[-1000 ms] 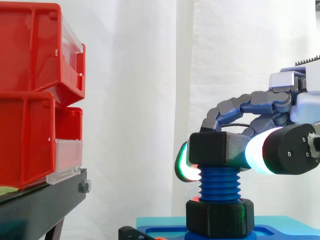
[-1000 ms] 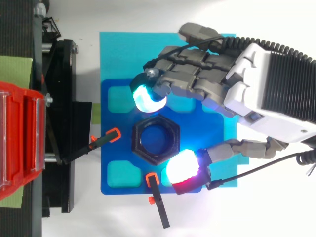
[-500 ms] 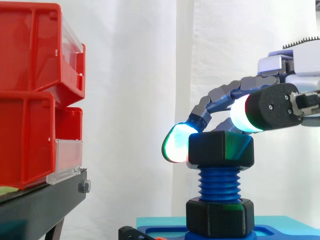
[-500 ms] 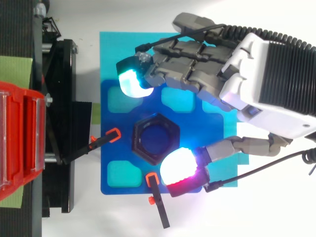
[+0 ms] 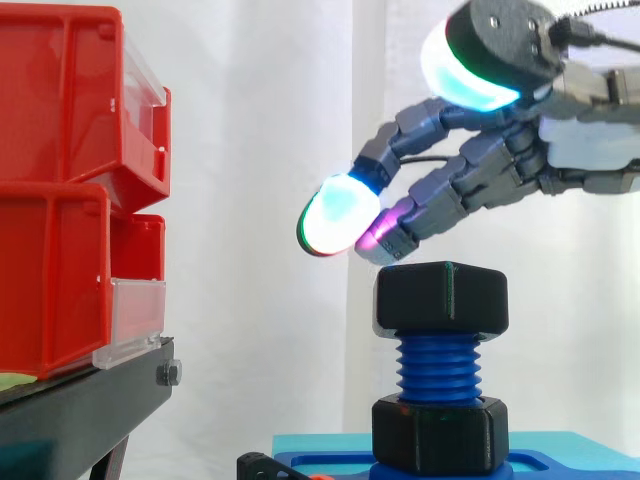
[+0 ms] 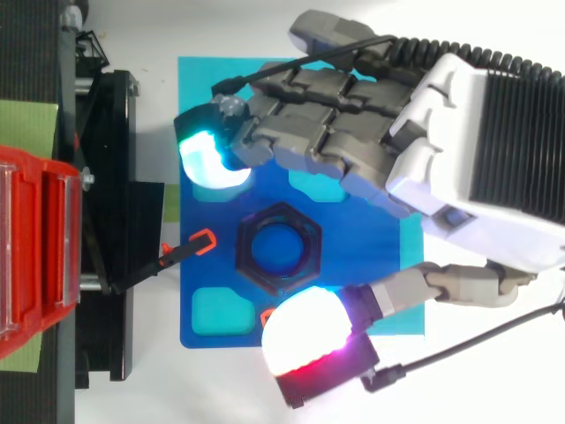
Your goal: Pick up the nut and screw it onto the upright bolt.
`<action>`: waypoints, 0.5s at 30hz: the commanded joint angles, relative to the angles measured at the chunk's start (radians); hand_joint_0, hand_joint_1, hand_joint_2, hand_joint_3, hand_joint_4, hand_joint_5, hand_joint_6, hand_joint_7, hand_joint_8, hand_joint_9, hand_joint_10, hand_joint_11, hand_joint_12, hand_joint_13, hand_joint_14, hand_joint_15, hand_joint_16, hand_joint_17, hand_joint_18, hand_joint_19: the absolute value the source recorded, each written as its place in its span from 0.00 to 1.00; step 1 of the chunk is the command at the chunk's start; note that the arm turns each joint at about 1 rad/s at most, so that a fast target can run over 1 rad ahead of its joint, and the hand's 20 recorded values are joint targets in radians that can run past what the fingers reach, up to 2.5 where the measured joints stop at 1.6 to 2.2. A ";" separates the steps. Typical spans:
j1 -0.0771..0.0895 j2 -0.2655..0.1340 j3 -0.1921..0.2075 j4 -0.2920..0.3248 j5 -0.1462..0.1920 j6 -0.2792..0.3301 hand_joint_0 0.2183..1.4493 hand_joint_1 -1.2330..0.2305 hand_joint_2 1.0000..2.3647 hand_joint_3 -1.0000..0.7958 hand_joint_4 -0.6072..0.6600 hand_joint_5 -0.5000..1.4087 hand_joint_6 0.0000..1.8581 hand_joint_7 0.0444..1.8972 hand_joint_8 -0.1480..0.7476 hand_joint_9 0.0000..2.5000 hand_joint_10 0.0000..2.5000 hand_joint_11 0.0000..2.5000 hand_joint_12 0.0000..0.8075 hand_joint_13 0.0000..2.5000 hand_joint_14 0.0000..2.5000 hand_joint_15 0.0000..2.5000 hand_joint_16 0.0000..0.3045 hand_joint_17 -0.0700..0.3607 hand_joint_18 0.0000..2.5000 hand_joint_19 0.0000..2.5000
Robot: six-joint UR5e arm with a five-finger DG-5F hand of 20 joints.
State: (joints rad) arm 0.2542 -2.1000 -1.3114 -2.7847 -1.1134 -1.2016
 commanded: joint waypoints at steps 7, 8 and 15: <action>0.017 0.000 0.004 0.005 0.000 0.002 0.17 0.77 0.00 0.28 0.61 0.19 0.27 0.35 0.49 0.22 0.00 0.00 0.47 0.17 0.00 0.00 0.19 0.46 0.09 0.00; 0.019 -0.002 0.004 0.001 -0.002 0.002 0.17 0.77 0.00 0.28 0.61 0.19 0.27 0.35 0.49 0.22 0.00 0.00 0.47 0.17 0.00 0.00 0.19 0.46 0.09 0.00; 0.019 -0.002 0.003 -0.021 -0.017 0.002 0.18 0.76 0.00 0.28 0.60 0.20 0.27 0.36 0.49 0.23 0.00 0.00 0.46 0.17 0.00 0.00 0.18 0.46 0.09 0.00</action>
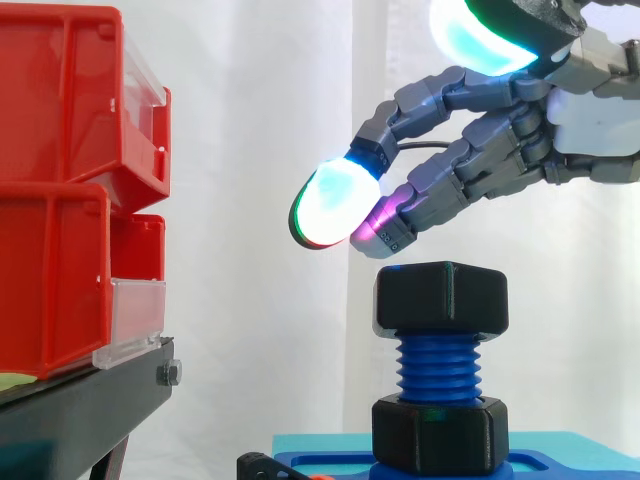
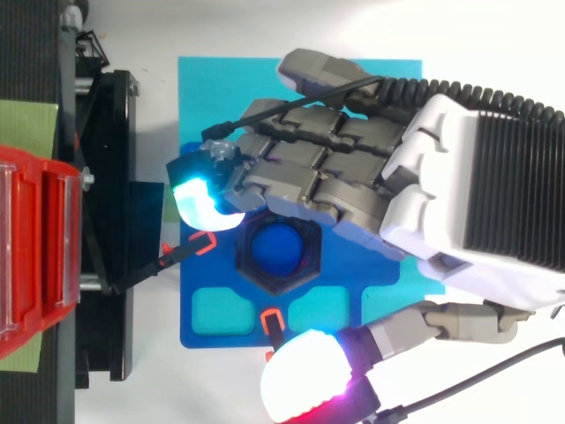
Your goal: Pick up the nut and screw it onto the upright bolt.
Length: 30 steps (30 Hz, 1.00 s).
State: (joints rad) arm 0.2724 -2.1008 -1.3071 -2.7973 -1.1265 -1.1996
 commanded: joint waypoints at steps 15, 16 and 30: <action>0.004 -0.002 -0.040 0.016 -0.019 0.000 0.18 0.77 0.00 0.28 0.64 0.20 0.27 0.40 0.49 0.24 0.00 0.00 0.46 0.18 0.00 0.00 0.18 0.46 0.10 0.00; 0.004 -0.002 -0.041 0.024 -0.019 0.000 0.18 0.77 0.00 0.28 0.63 0.20 0.27 0.40 0.49 0.24 0.00 0.00 0.47 0.18 0.00 0.00 0.18 0.46 0.10 0.00; 0.004 -0.002 -0.044 0.033 -0.022 -0.001 0.18 0.75 0.00 0.28 0.64 0.20 0.27 0.42 0.49 0.24 0.00 0.00 0.47 0.18 0.00 0.00 0.18 0.45 0.10 0.00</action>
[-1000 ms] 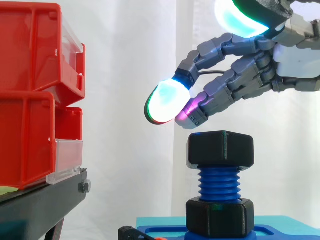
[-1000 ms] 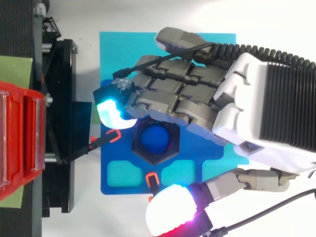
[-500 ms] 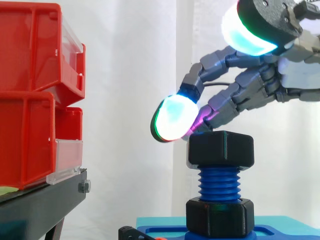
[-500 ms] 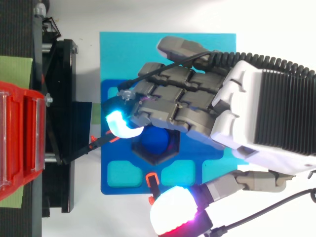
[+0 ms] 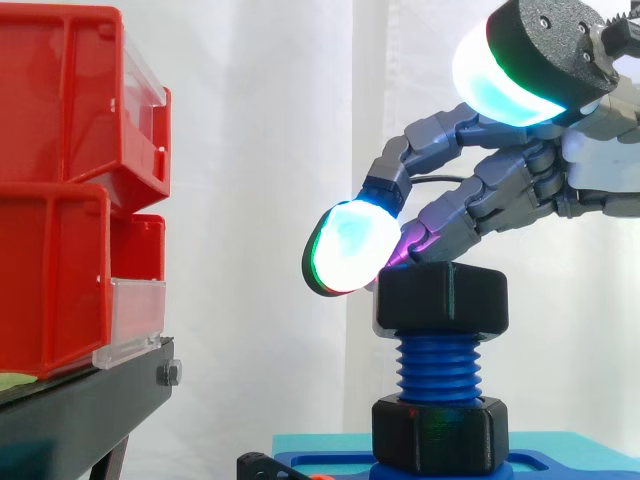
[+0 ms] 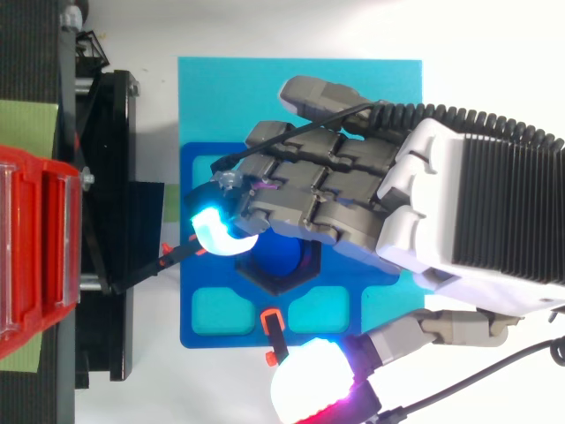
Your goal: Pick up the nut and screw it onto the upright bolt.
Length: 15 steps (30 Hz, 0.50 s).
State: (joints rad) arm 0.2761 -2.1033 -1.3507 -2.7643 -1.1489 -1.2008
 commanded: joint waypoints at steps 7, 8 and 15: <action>0.000 0.000 -0.001 -0.003 0.000 0.000 0.19 0.75 0.00 0.28 0.67 0.21 0.27 0.49 0.50 0.26 0.00 0.00 0.46 0.19 0.00 0.00 0.17 0.43 0.10 0.00; -0.002 0.000 0.001 -0.006 0.000 0.001 0.19 0.74 0.00 0.28 0.68 0.22 0.27 0.50 0.50 0.26 0.00 0.00 0.46 0.19 0.00 0.00 0.17 0.43 0.10 0.00; -0.012 0.000 -0.001 -0.025 -0.012 0.001 0.19 0.72 0.00 0.28 0.68 0.23 0.27 0.59 0.52 0.29 0.00 0.00 0.45 0.22 0.00 0.00 0.15 0.40 0.11 0.00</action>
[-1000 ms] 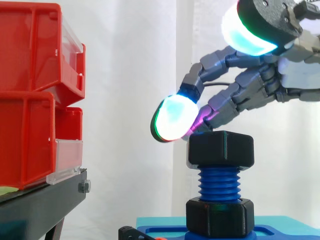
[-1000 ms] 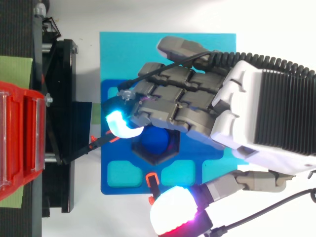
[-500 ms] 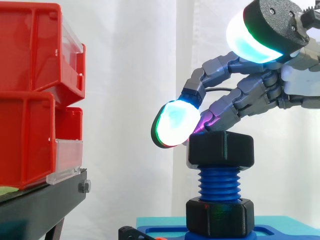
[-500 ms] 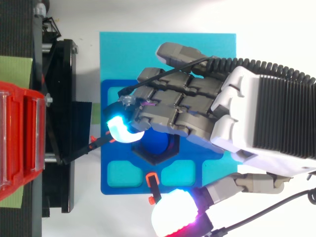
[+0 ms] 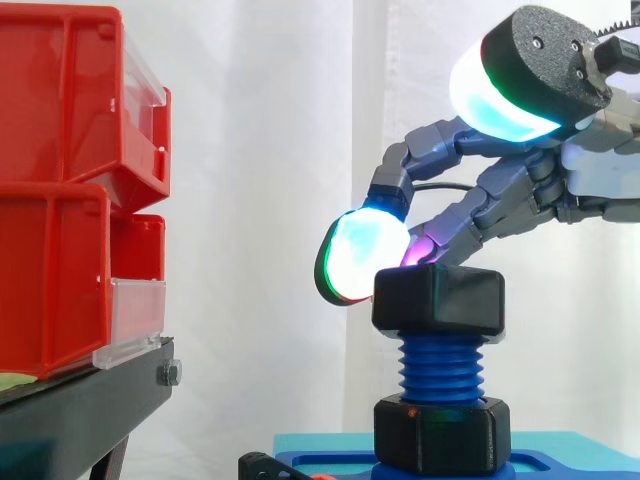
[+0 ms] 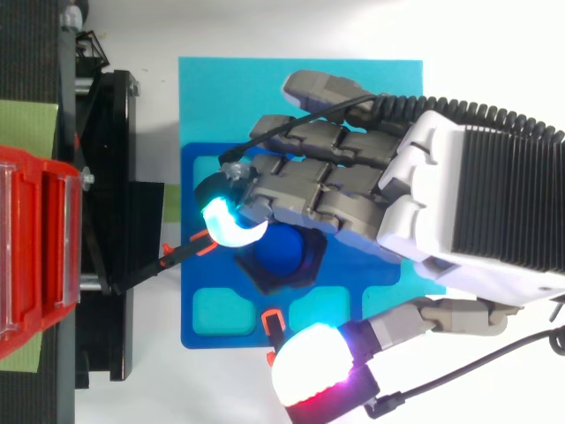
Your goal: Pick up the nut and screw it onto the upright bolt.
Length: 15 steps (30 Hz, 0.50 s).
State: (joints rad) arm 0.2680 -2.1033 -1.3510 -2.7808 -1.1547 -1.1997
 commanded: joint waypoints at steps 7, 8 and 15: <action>-0.012 0.000 0.000 -0.026 -0.014 0.000 0.20 0.71 0.00 0.28 0.66 0.24 0.27 0.67 0.53 0.32 0.00 0.00 0.44 0.24 0.00 0.00 0.14 0.38 0.14 0.00; -0.012 0.000 0.000 -0.026 -0.014 0.000 0.20 0.70 0.00 0.28 0.66 0.24 0.27 0.69 0.54 0.33 0.00 0.00 0.44 0.25 0.00 0.00 0.13 0.37 0.15 0.00; -0.021 0.000 0.001 -0.026 -0.034 0.000 0.21 0.69 0.00 0.28 0.63 0.26 0.27 0.78 0.54 0.37 0.00 0.00 0.42 0.28 0.00 0.00 0.13 0.36 0.18 0.00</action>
State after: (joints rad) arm 0.2508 -2.1031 -1.3512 -2.8063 -1.1814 -1.1999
